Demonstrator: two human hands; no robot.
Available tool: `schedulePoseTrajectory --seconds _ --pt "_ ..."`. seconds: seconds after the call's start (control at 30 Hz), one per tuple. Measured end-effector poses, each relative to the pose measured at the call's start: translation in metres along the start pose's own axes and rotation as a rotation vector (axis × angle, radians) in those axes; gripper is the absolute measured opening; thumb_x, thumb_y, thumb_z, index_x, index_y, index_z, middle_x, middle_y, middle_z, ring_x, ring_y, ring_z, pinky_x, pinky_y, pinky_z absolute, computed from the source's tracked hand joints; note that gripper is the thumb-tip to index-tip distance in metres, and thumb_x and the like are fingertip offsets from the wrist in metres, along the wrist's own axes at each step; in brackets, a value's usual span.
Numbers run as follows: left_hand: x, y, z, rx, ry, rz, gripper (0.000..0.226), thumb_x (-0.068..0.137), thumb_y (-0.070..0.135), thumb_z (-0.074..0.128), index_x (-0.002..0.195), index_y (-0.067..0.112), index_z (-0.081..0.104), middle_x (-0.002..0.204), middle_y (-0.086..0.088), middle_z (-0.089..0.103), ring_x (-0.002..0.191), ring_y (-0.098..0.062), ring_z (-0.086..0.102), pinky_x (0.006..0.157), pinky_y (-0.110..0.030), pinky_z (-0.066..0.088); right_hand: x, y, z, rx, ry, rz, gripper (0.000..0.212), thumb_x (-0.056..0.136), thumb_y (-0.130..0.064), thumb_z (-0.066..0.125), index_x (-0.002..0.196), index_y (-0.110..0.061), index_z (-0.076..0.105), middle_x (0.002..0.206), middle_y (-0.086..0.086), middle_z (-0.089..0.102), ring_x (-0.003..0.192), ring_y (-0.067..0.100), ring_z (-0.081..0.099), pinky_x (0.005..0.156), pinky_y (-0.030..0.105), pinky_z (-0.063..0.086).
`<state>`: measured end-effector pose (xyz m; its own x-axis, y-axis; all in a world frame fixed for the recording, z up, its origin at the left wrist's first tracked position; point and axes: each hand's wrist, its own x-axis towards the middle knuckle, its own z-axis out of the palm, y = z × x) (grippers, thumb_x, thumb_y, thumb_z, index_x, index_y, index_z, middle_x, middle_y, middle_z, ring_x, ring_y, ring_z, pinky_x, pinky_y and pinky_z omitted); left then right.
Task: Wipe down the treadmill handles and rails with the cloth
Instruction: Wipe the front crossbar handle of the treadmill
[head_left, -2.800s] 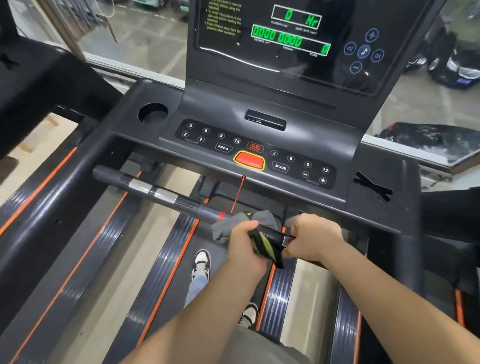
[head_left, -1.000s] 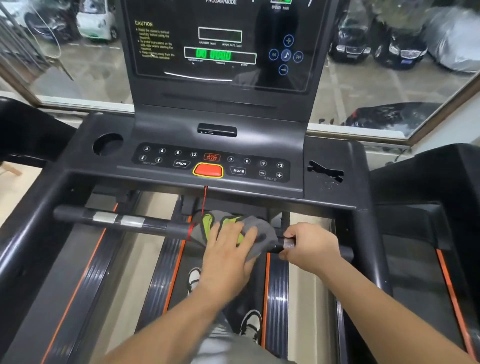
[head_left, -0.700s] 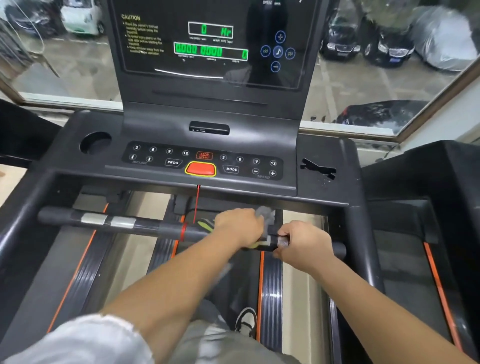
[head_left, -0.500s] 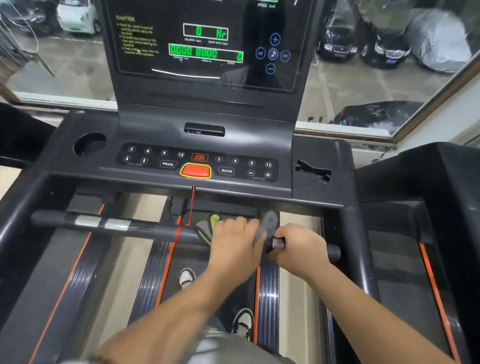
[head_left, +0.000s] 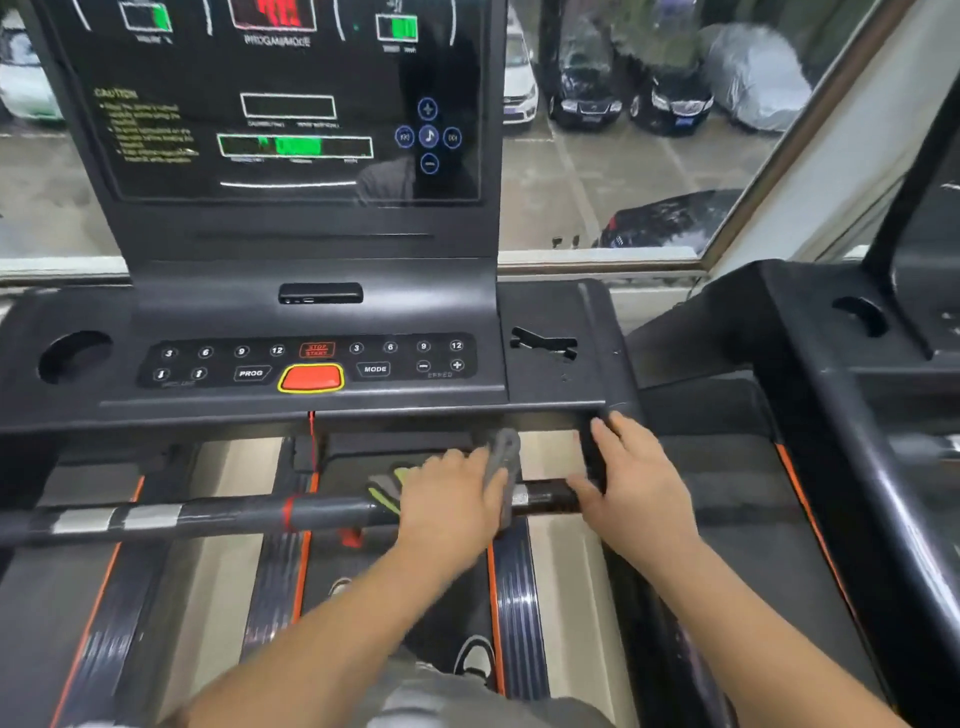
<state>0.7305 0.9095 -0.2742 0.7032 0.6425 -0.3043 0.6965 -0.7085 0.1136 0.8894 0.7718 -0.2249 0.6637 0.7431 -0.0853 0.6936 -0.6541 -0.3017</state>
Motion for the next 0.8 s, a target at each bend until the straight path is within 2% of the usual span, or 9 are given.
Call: schedulePoseTrajectory --seconds 0.07,0.13,0.2,0.27,0.4,0.5,0.57,0.63,0.8 --pt "-0.040 0.008 0.020 0.039 0.033 0.167 0.055 0.099 0.050 0.038 0.146 0.023 0.049 0.136 -0.013 0.059 0.125 -0.038 0.055 0.106 -0.053 0.038 -0.001 0.017 -0.005 0.027 -0.043 0.203 0.073 0.093 -0.045 0.067 0.149 -0.008 0.039 0.152 0.014 0.043 0.144 0.033 0.038 0.109 0.047 0.043" --pt "-0.050 0.006 0.034 0.049 0.104 0.229 0.062 0.096 0.046 0.040 0.152 0.019 0.046 0.143 -0.021 0.054 0.132 -0.045 0.050 0.112 -0.060 0.035 -0.002 0.030 -0.005 0.076 -0.110 0.355 0.058 0.096 -0.049 0.060 0.130 -0.006 0.044 0.130 0.015 0.056 0.124 0.037 0.053 0.094 0.048 0.051" --pt "-0.031 0.011 0.030 0.088 0.118 0.252 0.060 0.097 0.047 0.040 0.150 0.019 0.046 0.134 -0.020 0.058 0.120 -0.043 0.055 0.104 -0.057 0.043 -0.003 0.036 -0.003 0.100 -0.146 0.407 0.047 0.097 -0.053 0.057 0.112 -0.011 0.046 0.115 0.014 0.062 0.110 0.036 0.060 0.086 0.047 0.053" --pt "-0.001 0.031 0.007 0.098 0.080 0.252 0.048 0.104 0.050 0.034 0.141 0.023 0.050 0.123 -0.013 0.063 0.106 -0.037 0.061 0.088 -0.048 0.048 -0.003 0.037 -0.003 0.106 -0.144 0.417 0.047 0.096 -0.055 0.057 0.111 -0.012 0.048 0.113 0.013 0.064 0.107 0.035 0.062 0.082 0.043 0.053" --pt "0.055 0.066 -0.022 -0.175 -0.240 0.136 0.050 0.109 0.048 0.020 0.127 0.018 0.056 0.132 -0.014 0.064 0.117 -0.037 0.062 0.095 -0.044 0.046 0.005 0.036 -0.011 0.123 -0.195 0.454 0.046 0.096 -0.050 0.059 0.115 -0.011 0.044 0.115 0.011 0.063 0.107 0.034 0.063 0.078 0.039 0.046" --pt "0.015 0.069 0.005 0.046 0.033 0.180 0.046 0.105 0.050 0.034 0.136 0.021 0.051 0.129 -0.015 0.061 0.107 -0.037 0.062 0.089 -0.048 0.048 0.010 0.037 -0.015 0.094 -0.222 0.447 0.045 0.095 -0.049 0.061 0.113 -0.013 0.043 0.112 0.007 0.063 0.104 0.033 0.065 0.076 0.039 0.047" --pt "-0.021 0.060 0.026 0.141 0.110 0.331 0.059 0.098 0.045 0.052 0.150 0.017 0.042 0.135 -0.020 0.055 0.119 -0.041 0.054 0.103 -0.057 0.045 0.013 0.036 -0.016 0.077 -0.227 0.443 0.043 0.094 -0.048 0.061 0.110 -0.013 0.040 0.108 0.006 0.062 0.104 0.033 0.065 0.074 0.038 0.045" --pt "-0.014 0.057 0.039 0.139 0.186 0.396 0.069 0.094 0.042 0.060 0.153 0.016 0.036 0.138 -0.022 0.053 0.123 -0.043 0.051 0.105 -0.059 0.044 0.016 0.034 -0.016 0.077 -0.226 0.446 0.043 0.092 -0.046 0.062 0.107 -0.014 0.039 0.105 0.005 0.060 0.103 0.033 0.065 0.073 0.037 0.045" --pt "0.030 0.080 0.010 0.159 0.126 0.397 0.050 0.104 0.054 0.033 0.143 0.023 0.037 0.125 -0.010 0.057 0.107 -0.035 0.060 0.080 -0.044 0.047 0.018 0.033 -0.013 0.091 -0.213 0.461 0.041 0.089 -0.043 0.064 0.107 -0.015 0.040 0.108 0.007 0.063 0.102 0.034 0.065 0.071 0.036 0.043"
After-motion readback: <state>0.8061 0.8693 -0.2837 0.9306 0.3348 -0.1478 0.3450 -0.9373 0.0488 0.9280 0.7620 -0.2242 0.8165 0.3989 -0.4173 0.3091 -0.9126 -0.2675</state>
